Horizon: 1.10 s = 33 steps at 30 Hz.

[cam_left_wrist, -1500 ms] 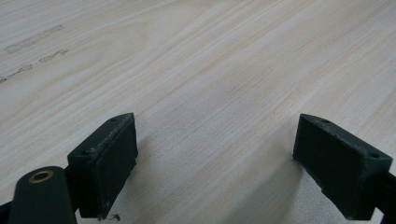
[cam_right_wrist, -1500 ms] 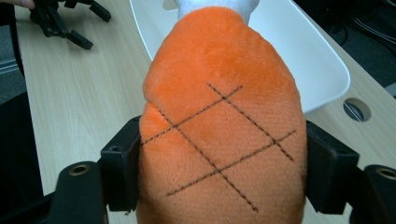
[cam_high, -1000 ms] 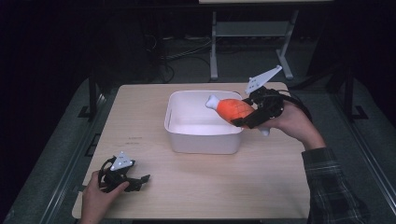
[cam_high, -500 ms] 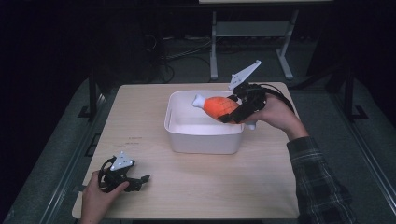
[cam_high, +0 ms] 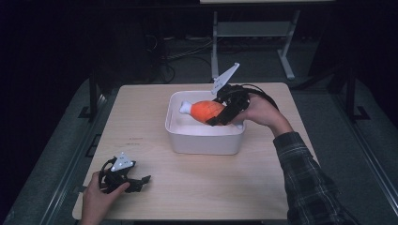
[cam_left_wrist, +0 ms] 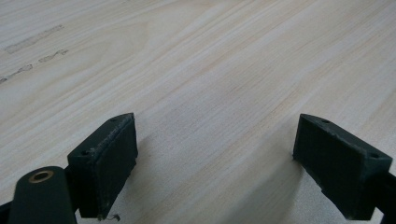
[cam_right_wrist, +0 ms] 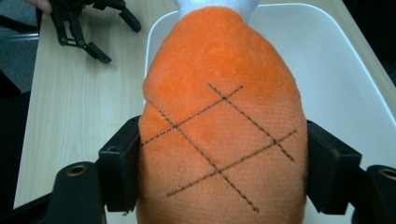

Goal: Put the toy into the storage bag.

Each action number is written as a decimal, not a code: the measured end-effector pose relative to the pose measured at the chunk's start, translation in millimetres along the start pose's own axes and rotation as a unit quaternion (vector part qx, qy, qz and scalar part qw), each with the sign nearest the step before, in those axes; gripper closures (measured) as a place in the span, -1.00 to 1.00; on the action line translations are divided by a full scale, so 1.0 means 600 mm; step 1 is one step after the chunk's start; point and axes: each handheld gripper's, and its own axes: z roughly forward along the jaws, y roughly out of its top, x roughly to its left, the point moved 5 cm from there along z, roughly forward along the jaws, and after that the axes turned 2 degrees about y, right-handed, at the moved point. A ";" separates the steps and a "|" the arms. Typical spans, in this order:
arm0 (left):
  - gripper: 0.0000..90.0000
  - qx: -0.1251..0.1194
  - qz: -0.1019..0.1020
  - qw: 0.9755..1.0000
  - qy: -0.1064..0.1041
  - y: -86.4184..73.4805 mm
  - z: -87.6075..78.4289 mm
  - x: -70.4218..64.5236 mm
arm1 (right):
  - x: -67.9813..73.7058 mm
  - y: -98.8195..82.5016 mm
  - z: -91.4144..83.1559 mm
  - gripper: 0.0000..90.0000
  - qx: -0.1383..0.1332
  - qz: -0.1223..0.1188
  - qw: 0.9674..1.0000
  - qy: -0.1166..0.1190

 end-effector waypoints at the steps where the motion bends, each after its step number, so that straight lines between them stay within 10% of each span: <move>1: -0.71 0.000 0.000 1.000 0.000 0.000 0.000 0.000 | 0.000 0.001 0.003 -0.44 0.002 -0.003 1.000 0.001; 33: -0.71 0.000 0.000 1.000 0.000 0.000 0.000 0.000 | -0.006 0.009 0.077 -0.51 0.055 -0.031 0.998 0.032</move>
